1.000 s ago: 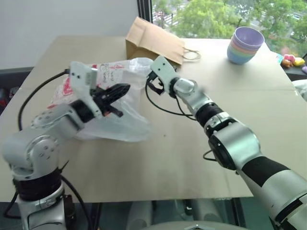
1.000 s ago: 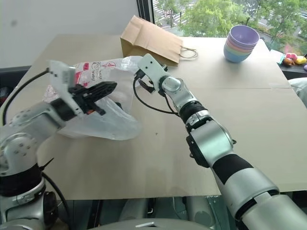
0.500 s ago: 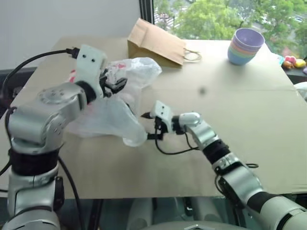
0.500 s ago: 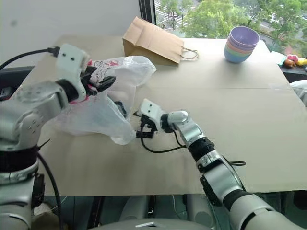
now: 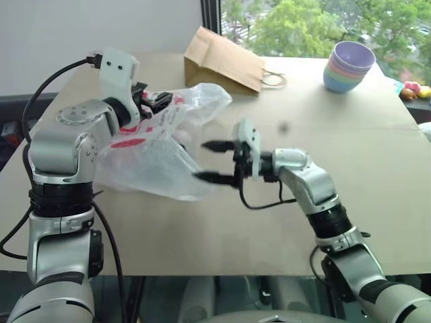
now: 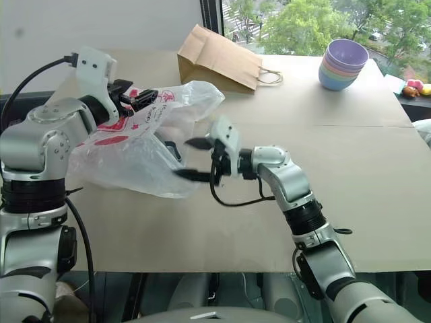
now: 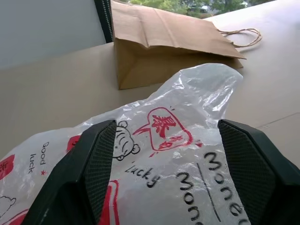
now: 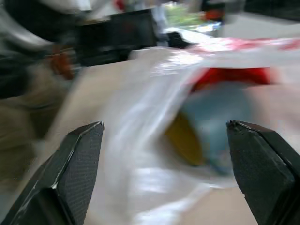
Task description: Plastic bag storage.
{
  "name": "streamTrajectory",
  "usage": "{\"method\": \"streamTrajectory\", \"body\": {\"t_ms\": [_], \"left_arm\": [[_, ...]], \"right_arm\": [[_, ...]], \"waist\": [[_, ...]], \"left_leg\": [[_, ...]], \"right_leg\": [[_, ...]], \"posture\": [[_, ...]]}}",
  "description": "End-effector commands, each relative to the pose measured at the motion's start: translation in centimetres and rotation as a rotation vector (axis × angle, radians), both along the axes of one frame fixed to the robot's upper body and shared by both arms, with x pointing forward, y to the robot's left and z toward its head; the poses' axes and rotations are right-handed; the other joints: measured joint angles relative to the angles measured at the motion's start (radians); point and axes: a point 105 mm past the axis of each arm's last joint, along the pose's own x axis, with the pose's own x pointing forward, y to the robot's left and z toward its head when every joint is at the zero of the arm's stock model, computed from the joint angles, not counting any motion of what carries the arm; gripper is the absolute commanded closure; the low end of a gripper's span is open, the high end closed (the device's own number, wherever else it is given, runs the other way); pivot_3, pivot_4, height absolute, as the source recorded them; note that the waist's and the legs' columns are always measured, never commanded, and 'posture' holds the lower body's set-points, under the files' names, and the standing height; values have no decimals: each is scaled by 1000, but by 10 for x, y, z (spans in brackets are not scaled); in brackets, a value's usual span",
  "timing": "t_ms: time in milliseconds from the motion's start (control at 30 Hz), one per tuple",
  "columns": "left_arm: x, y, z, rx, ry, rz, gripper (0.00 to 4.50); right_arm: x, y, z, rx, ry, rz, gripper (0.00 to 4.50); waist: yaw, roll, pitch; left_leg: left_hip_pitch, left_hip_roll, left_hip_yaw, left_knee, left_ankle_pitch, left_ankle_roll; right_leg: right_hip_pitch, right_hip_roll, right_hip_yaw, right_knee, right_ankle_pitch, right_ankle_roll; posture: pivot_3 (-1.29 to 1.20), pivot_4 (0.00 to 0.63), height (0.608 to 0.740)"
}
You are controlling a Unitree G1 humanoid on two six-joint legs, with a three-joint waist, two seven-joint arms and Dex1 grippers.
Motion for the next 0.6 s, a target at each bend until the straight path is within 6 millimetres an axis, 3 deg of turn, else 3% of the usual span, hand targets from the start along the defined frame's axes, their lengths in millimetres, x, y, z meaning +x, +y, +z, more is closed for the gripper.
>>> {"method": "streamTrajectory", "body": {"t_ms": [33,167,367,600], "left_arm": [[-7,-20,0,119,18,-22,945],[-7,-40,-2,164,49,58,945],[-21,-53,-3,226,149,102,945],[-16,-54,-39,387,218,206,945]], "right_arm": [[0,-15,18,26,-78,-47,268],[-1,-29,18,32,-77,-98,268],[-4,-54,17,40,-65,-188,268],[-14,-88,16,23,-47,-261,268]], "waist": [[3,0,0],[0,0,0],[-3,0,0],[-4,0,0]], "left_leg": [[0,0,0,0,0,0],[-1,-1,0,0,0,0],[0,0,0,0,0,0],[1,0,0,0,0,0]], "right_leg": [[0,-1,0,0,0,0],[0,0,0,-2,0,0],[0,0,1,-1,0,1],[0,0,2,1,0,1]], "posture": [[0,150,740],[0,150,740],[0,150,740],[0,150,740]]}}
